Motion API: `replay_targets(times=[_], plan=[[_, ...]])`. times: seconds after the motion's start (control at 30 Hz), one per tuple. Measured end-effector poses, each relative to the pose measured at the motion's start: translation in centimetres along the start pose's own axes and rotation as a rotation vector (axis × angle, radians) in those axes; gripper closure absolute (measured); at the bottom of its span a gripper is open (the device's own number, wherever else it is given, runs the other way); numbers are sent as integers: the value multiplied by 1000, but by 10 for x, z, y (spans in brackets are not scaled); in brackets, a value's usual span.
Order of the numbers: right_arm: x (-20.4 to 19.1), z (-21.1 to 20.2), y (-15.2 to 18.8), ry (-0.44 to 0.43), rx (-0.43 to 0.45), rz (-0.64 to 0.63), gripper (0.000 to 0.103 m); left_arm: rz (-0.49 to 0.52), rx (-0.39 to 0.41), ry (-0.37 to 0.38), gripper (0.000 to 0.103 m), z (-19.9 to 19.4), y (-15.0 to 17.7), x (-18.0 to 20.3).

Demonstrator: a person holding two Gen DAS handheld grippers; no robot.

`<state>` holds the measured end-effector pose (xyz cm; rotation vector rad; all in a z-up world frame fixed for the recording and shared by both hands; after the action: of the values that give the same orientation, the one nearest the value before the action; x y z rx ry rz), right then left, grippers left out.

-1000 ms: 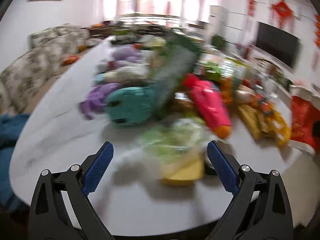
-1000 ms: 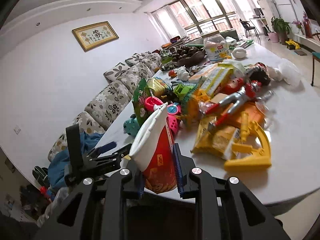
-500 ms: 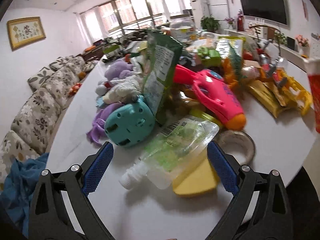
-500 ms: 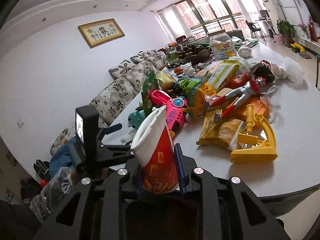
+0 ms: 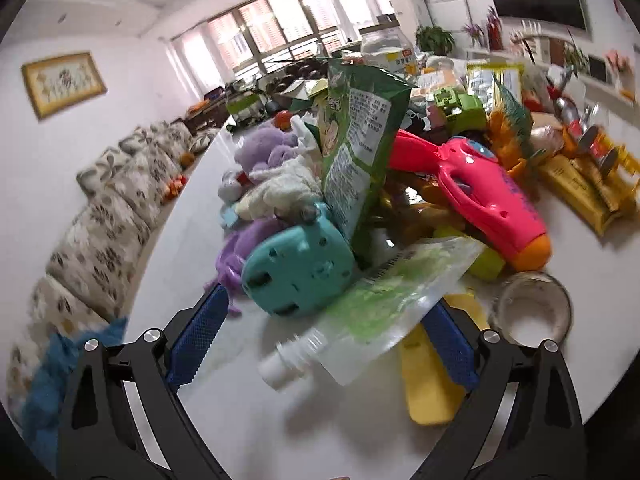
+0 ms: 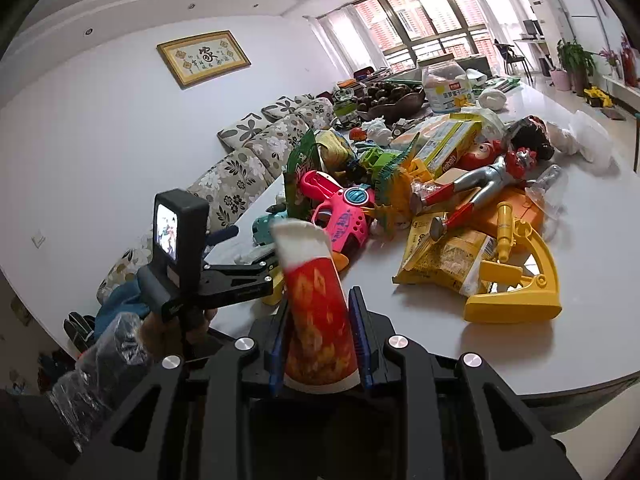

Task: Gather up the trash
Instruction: 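Grasp the red paper cup with the right tool while the left tool grasps the clear squeeze pouch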

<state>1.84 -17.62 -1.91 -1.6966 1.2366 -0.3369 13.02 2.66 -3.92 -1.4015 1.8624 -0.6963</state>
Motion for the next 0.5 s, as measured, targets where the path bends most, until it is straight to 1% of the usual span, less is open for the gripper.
replay_targets(times=[0.03, 0.07, 0.13, 0.17, 0.2, 0.23, 0.27, 0.3, 0.33, 0.43, 0.47, 0.5], plan=[[1, 1, 0, 1, -1, 1, 75, 13, -3, 12, 19, 2, -2, 1], [2, 2, 0, 3, -2, 4, 77, 37, -13, 28, 30, 5, -3, 4], [3, 6, -1, 4, -5, 7, 81, 60, -27, 26, 46, 12, -2, 6], [4, 10, -2, 7, -13, 8, 87, 57, -33, 40, 53, 14, -2, 6], [5, 14, -4, 10, -21, 8, 90, 42, -62, 75, 67, 17, 0, 7], [7, 20, -5, 15, -36, 5, 92, 25, -80, 102, 75, 17, 1, 8], [10, 27, -5, 27, -59, 0, 93, 13, -80, 115, 75, 17, 2, 9], [13, 32, -4, 34, -80, -2, 94, 8, -59, 106, 80, 14, 2, 9], [15, 38, -2, 30, -108, 2, 94, 0, -56, 106, 83, 12, 3, 8], [17, 50, 6, -6, -170, 1, 94, -83, -53, 133, 89, 5, 3, 3], [17, 54, 7, -35, -185, 5, 95, -121, -53, 151, 90, 1, 2, 1], [17, 57, 8, -61, -189, 20, 97, -143, -47, 161, 94, -2, 2, -2]])
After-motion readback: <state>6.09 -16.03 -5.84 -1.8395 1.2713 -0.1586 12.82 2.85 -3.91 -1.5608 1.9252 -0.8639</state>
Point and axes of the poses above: each gripper's, at about its wrist camera, not at the fingertips, and z roughly the way its jaws point, x to its right, y to its underside, the point moved 6 cm from there along z, roughly the way its jaws point, and after that the axes turned 13 degrees about -z, right-handed, at the moved point
